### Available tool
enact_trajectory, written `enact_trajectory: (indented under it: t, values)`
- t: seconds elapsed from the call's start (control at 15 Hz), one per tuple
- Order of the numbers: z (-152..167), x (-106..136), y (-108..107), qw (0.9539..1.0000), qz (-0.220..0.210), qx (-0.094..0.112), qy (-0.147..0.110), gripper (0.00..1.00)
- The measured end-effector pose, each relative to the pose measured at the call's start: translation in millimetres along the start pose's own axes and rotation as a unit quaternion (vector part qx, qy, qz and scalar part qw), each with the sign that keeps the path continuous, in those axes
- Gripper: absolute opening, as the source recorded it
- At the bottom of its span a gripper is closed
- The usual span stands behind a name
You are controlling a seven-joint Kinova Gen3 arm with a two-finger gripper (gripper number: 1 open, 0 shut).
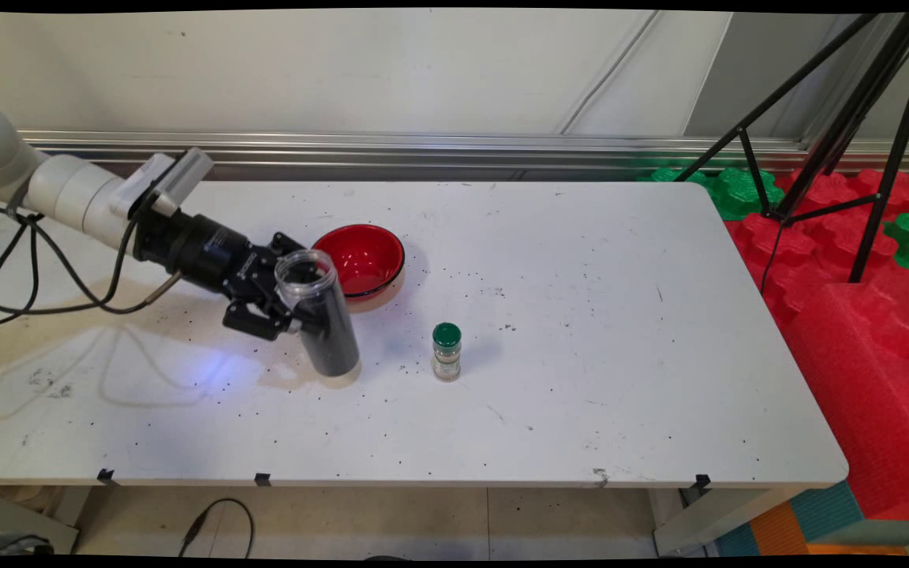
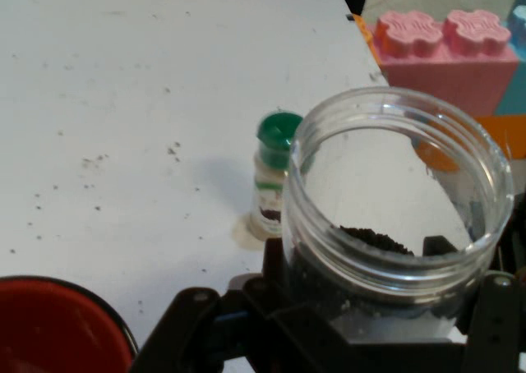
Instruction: Pour the black seasoning powder in the red bowl
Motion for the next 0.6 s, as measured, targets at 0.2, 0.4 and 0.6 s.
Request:
enact_trajectory:
  t: [0.2, 0.4, 0.6]
  values:
    - [-0.4, 11.2, -4.5, 0.9999, -0.005, 0.013, 0.005, 0.0]
    - [-1.1, 23.4, -9.9, 0.9995, -0.008, 0.028, 0.009, 0.0]
    - [-1.6, 35.2, -15.2, 0.999, -0.01, 0.041, 0.014, 0.0]
